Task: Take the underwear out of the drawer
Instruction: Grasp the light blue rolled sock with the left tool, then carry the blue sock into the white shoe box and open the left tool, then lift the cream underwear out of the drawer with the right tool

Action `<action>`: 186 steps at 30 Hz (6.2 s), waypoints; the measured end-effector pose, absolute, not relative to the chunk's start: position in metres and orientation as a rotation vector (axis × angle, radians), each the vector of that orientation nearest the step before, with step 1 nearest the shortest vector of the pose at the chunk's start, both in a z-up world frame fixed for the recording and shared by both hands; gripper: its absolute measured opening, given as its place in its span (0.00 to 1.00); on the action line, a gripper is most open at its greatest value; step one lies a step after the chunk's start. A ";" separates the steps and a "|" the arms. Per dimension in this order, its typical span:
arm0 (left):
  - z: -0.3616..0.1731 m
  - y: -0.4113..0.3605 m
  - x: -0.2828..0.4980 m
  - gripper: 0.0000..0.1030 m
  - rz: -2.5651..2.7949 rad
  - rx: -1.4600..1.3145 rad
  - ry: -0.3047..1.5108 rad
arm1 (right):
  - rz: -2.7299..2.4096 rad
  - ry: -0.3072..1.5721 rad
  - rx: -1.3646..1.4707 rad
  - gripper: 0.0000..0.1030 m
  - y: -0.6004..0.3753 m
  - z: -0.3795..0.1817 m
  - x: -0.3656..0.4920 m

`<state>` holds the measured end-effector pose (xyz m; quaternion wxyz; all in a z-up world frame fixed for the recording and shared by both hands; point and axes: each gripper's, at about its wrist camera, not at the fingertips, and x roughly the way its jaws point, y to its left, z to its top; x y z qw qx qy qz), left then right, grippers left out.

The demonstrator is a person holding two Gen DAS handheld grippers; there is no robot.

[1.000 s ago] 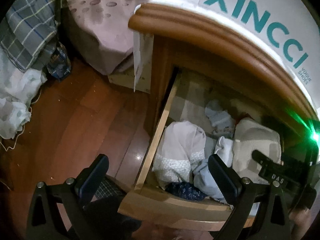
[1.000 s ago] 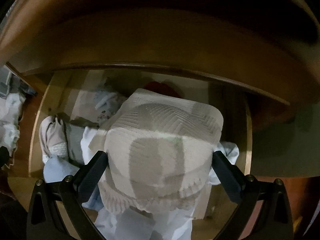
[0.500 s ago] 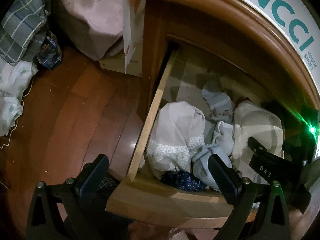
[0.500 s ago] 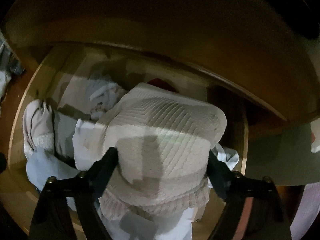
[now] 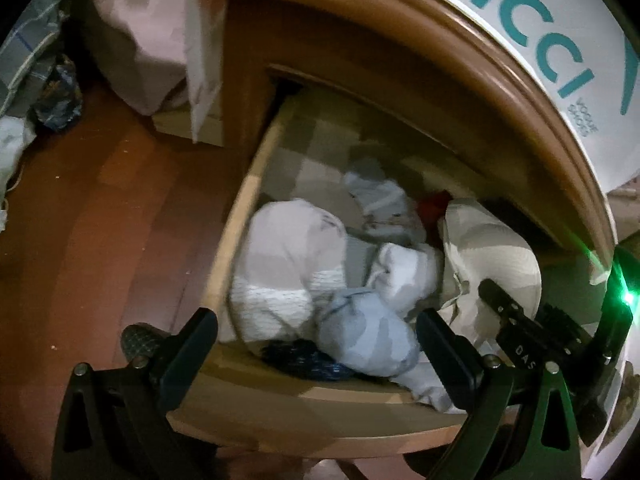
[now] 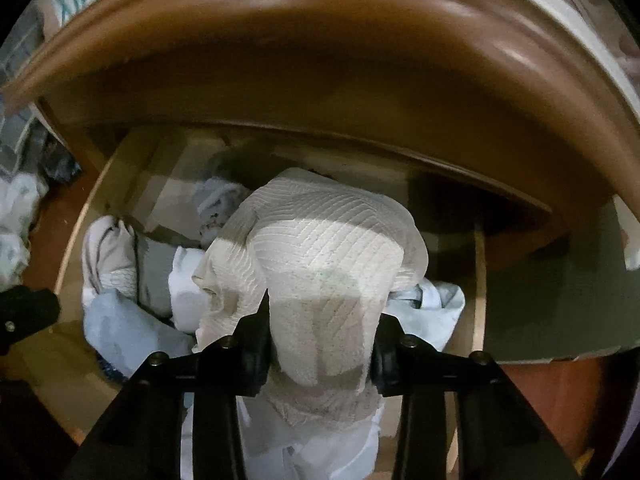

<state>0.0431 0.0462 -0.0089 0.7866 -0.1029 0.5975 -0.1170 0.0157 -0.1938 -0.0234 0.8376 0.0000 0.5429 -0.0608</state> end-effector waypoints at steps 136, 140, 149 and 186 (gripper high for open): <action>0.214 -0.016 0.207 0.63 -0.235 0.039 0.885 | -0.037 1.111 0.299 0.35 -0.247 -0.014 0.000; 0.224 0.001 0.168 0.63 -0.220 0.038 0.805 | -0.026 1.089 0.315 0.34 -0.248 -0.012 0.001; 0.180 0.049 0.101 0.64 -0.138 0.003 0.798 | 0.008 1.070 0.360 0.33 -0.250 -0.003 0.001; 0.027 0.136 0.098 0.64 0.168 -0.313 1.037 | 0.099 1.005 0.160 0.31 -0.195 0.167 -0.042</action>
